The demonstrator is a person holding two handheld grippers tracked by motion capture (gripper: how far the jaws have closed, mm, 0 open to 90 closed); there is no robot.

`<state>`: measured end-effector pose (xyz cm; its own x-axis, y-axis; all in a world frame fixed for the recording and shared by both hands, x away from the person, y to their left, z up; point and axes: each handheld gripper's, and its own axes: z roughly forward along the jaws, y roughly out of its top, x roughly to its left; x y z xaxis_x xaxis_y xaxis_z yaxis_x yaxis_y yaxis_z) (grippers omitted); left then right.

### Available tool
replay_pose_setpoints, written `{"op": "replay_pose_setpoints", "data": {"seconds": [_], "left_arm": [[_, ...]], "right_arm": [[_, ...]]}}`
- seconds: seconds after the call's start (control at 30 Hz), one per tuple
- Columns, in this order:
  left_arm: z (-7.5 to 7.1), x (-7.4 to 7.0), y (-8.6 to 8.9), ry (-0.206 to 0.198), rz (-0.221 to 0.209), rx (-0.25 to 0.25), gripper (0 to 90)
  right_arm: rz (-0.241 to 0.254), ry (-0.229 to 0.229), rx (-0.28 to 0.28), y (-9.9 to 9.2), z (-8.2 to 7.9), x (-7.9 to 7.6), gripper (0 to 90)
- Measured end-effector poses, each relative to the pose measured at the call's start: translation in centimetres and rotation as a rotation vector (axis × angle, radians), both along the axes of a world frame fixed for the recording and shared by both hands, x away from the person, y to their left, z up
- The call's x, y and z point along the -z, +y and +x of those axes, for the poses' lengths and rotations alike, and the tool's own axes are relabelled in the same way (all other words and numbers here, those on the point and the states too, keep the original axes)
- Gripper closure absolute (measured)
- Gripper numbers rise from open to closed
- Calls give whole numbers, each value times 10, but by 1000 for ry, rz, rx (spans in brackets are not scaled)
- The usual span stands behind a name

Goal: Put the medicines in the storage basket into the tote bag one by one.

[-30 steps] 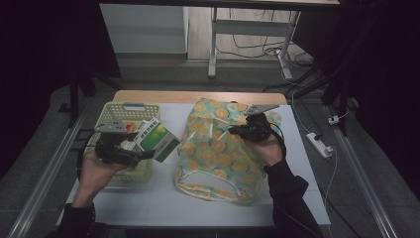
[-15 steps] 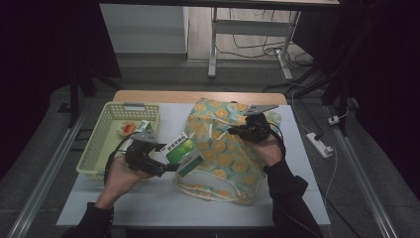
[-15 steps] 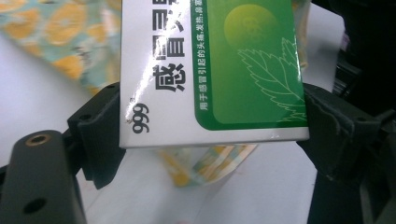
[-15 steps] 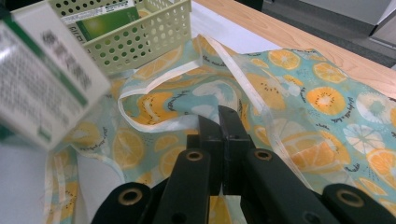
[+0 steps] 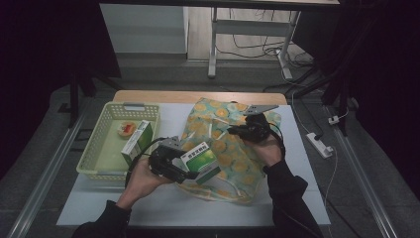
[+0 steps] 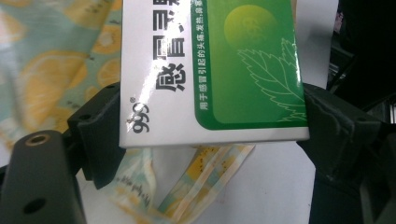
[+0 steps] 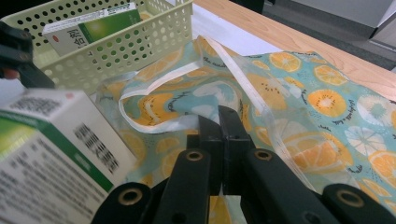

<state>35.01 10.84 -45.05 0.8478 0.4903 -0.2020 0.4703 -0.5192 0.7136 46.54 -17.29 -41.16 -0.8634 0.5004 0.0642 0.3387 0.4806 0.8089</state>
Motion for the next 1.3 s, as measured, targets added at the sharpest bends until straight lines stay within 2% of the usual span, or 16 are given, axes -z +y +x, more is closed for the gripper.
{"op": "replay_pose_setpoints", "data": {"seconds": [0.17, 0.33, 0.6, 0.77, 1.3], "left_arm": [[3, 7, -14, -12, 35, -9, 169], [10, 13, -24, -7, 60, -28, 168], [27, 21, -41, 14, 88, -51, 169], [38, 22, -48, -6, 106, -72, 168], [83, 25, -71, 4, 108, -162, 166]], "right_arm": [[4, 0, -3, 1, -1, -1, 899], [11, -3, -12, 2, -2, -1, 899], [14, -7, -23, 3, -4, -2, 899], [16, -8, -31, 4, -4, -2, 899], [23, 3, -35, 3, -5, -1, 899]]}}
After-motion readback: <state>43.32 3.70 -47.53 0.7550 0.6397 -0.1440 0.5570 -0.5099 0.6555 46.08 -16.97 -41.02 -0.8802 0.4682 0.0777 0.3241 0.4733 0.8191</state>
